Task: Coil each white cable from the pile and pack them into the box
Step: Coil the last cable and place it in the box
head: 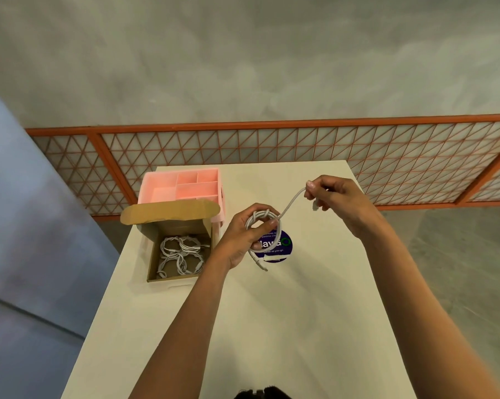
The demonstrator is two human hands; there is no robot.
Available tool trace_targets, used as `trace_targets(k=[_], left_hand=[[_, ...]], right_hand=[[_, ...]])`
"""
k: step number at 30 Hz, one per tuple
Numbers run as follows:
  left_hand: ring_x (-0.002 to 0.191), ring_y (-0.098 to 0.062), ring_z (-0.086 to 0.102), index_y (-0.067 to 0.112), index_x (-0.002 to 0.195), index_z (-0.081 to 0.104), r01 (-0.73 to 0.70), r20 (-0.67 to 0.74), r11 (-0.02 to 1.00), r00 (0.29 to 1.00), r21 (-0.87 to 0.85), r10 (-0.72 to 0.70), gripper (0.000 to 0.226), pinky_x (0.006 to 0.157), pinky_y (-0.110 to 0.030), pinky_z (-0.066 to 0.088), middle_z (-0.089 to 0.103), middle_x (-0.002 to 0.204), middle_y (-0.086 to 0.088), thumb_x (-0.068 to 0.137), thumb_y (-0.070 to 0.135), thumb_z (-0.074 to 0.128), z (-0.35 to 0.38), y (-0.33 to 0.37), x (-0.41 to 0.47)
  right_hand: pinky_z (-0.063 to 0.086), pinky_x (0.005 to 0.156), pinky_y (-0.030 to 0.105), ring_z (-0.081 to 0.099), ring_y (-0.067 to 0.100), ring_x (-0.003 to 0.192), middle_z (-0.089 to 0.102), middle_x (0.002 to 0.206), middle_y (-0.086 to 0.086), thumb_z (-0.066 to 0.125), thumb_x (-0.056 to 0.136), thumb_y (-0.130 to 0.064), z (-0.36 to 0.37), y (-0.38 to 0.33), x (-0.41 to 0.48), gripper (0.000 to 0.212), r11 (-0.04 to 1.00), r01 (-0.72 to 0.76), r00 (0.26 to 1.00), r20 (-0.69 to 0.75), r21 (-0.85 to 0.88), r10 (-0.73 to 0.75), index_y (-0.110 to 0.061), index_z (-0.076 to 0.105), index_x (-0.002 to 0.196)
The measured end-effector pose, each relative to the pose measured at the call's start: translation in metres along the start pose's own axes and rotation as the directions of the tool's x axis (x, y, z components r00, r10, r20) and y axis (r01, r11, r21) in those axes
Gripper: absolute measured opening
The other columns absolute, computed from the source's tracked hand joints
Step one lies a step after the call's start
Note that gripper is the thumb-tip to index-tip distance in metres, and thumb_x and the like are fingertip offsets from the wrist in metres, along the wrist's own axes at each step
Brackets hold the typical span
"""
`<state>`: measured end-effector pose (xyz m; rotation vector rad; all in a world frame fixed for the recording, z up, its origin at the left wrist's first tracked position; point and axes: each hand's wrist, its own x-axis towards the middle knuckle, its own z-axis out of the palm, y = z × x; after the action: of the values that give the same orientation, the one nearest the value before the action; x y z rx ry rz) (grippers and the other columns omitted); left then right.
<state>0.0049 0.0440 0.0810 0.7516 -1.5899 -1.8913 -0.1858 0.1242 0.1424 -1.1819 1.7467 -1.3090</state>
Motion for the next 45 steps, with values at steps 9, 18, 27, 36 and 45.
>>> trace_targets(k=[9, 18, 27, 36, 45], left_hand=[[0.050, -0.002, 0.046, 0.017, 0.089, 0.062, -0.031, -0.038, 1.000, 0.999, -0.005, 0.031, 0.008, 0.038, -0.015, 0.029, 0.061, 0.077, 0.012, 0.089, 0.009, 0.062, 0.004, 0.007, 0.004], [0.050, -0.001, 0.048, 0.015, 0.093, 0.059, -0.064, -0.016, 0.996, 0.998, -0.054, 0.063, 0.012, 0.037, -0.012, 0.024, 0.057, 0.078, 0.008, 0.091, 0.004, 0.059, 0.010, 0.008, 0.004], [0.061, -0.001, 0.060, 0.010, 0.096, 0.056, -0.101, -0.119, 0.995, 0.988, -0.017, 0.098, 0.011, 0.040, -0.010, 0.037, 0.060, 0.084, 0.000, 0.090, 0.002, 0.059, 0.010, 0.005, 0.008], [0.064, -0.003, 0.057, 0.009, 0.097, 0.058, -0.142, -0.216, 0.986, 0.964, 0.083, 0.157, 0.008, 0.044, -0.006, 0.038, 0.062, 0.085, 0.001, 0.090, 0.007, 0.061, 0.005, -0.004, 0.017], [0.065, -0.006, 0.049, 0.017, 0.090, 0.059, -0.146, -0.261, 0.974, 0.947, 0.172, 0.188, 0.009, 0.052, -0.019, 0.034, 0.063, 0.092, 0.000, 0.088, 0.010, 0.065, 0.005, -0.016, 0.022]], right_hand=[[0.045, 0.064, 0.019, 0.057, 0.007, 0.064, 0.063, 0.073, 0.002, 0.058, 0.093, -0.026, 0.011, 0.029, 0.000, 0.021, 0.975, -0.064, 0.987, -0.127, 0.211, 0.093, -0.011, 0.070, 0.086], [0.047, 0.062, 0.017, 0.051, 0.007, 0.059, 0.057, 0.060, -0.003, 0.052, 0.096, -0.020, 0.051, 0.053, -0.002, 0.021, 0.790, -0.226, 0.958, -0.015, 0.570, 0.285, -0.009, 0.066, 0.084], [0.053, 0.075, 0.035, 0.061, 0.026, 0.072, 0.067, 0.080, 0.016, 0.063, 0.089, -0.010, 0.069, 0.043, -0.007, 0.010, 0.818, -0.314, 0.948, 0.106, 0.482, 0.301, -0.010, 0.064, 0.099], [0.055, 0.077, 0.026, 0.067, 0.012, 0.082, 0.071, 0.088, 0.002, 0.061, 0.091, -0.029, 0.063, 0.028, -0.010, 0.025, 0.934, -0.284, 0.948, 0.209, 0.218, 0.239, -0.010, 0.066, 0.108], [0.056, 0.083, 0.041, 0.065, 0.025, 0.091, 0.064, 0.097, 0.009, 0.081, 0.070, -0.017, 0.063, 0.016, -0.002, 0.033, 0.901, -0.284, 0.956, -0.022, -0.328, 0.294, -0.012, 0.055, 0.091]])
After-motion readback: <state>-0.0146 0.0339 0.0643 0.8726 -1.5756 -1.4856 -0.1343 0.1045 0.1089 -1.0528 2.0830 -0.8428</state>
